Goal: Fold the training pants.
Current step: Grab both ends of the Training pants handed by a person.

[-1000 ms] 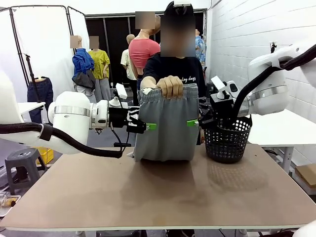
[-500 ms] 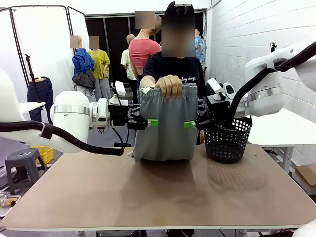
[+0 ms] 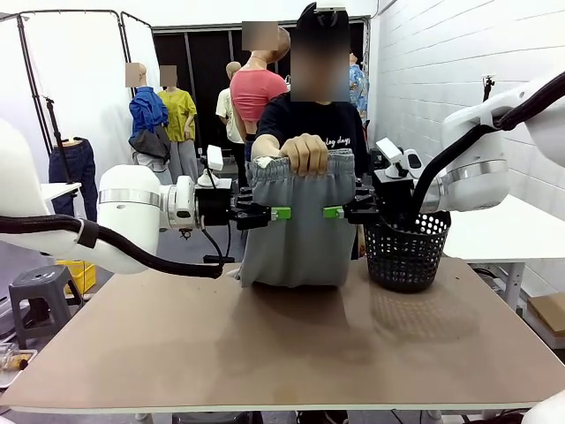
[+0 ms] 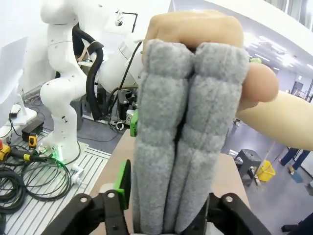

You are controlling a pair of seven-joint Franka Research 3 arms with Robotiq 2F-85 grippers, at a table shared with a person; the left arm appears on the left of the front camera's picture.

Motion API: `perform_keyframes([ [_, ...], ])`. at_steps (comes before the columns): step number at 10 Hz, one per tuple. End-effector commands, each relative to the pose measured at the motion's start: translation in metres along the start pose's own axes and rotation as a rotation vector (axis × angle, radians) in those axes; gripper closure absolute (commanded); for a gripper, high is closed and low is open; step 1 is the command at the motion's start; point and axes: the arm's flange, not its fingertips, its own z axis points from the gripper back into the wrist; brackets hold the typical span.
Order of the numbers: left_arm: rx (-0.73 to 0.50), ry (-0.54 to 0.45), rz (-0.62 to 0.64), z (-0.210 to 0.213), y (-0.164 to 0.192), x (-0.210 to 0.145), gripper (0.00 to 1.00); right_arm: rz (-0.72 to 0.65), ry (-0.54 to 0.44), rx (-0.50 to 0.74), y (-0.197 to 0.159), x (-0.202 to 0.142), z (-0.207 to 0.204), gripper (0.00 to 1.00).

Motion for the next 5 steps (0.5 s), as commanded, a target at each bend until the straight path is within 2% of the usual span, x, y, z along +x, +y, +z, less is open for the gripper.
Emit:
perform_keyframes([
  [1, 0.005, -0.051, 0.014, -0.0013, 0.0008, 0.0052, 1.0, -0.036, -0.033, 0.006, -0.009, 0.0042, -0.0048, 1.0],
  [5, 0.017, -0.052, 0.046, -0.0007, 0.0072, -0.0018, 1.0, -0.058, -0.032, 0.024, -0.0081, 0.0034, -0.006, 1.0],
])
